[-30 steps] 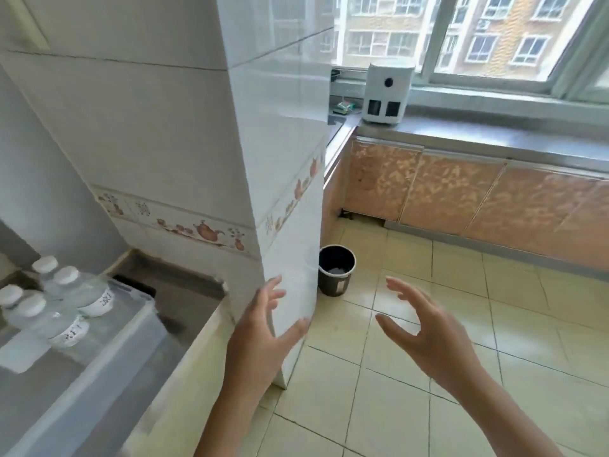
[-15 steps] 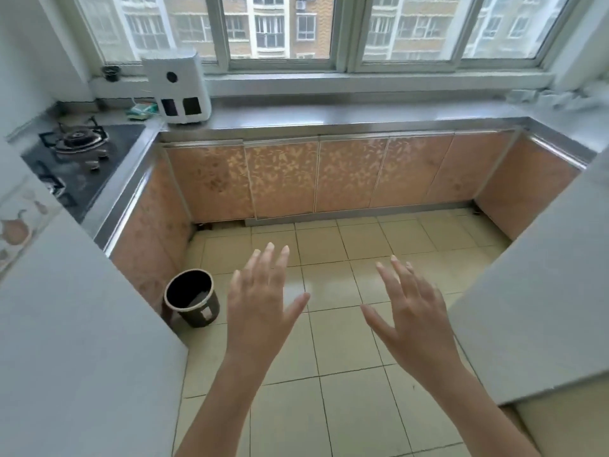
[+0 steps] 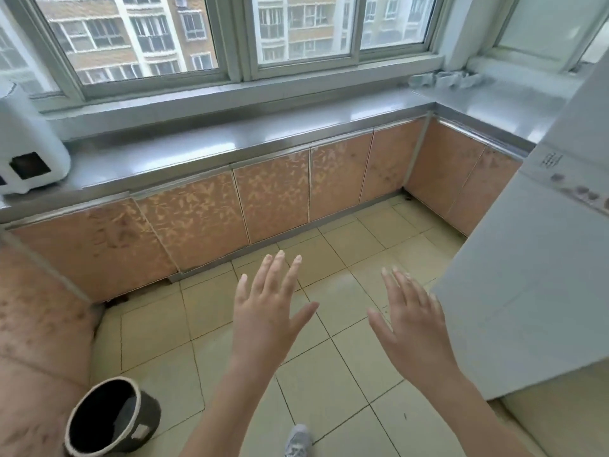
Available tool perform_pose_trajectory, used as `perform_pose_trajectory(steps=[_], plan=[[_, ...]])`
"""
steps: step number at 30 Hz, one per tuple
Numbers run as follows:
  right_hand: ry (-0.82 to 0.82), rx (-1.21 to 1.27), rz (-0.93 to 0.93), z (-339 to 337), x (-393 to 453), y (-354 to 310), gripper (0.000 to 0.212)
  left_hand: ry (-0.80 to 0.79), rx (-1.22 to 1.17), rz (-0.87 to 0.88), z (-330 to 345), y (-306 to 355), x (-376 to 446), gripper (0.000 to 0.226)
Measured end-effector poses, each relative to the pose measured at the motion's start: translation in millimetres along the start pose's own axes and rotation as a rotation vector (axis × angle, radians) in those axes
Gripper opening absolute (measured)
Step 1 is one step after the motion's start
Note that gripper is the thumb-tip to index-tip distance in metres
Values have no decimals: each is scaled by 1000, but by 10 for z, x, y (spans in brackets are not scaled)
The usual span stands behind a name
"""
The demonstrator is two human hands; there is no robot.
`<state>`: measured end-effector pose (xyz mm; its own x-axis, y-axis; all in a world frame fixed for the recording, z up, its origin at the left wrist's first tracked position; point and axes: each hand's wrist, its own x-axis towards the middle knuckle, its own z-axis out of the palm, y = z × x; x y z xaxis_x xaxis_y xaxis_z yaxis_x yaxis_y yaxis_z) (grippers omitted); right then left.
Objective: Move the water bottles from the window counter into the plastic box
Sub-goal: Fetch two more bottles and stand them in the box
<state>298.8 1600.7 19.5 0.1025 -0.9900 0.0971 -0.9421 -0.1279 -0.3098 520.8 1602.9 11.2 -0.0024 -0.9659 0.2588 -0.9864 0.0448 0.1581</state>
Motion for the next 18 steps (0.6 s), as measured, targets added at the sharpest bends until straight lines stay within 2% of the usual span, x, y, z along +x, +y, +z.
perform_pose_trajectory(steps=[6,11,18], plan=[[49,-12,139,11,906,37,73,-29,-18,144,236,-97,1237,74],[72,-36,226,95,1652,311,73,-53,-37,250,573,43,2166,72],[43,-12,283,240,3088,937,73,-49,-2,271,1171,340,3709,71]])
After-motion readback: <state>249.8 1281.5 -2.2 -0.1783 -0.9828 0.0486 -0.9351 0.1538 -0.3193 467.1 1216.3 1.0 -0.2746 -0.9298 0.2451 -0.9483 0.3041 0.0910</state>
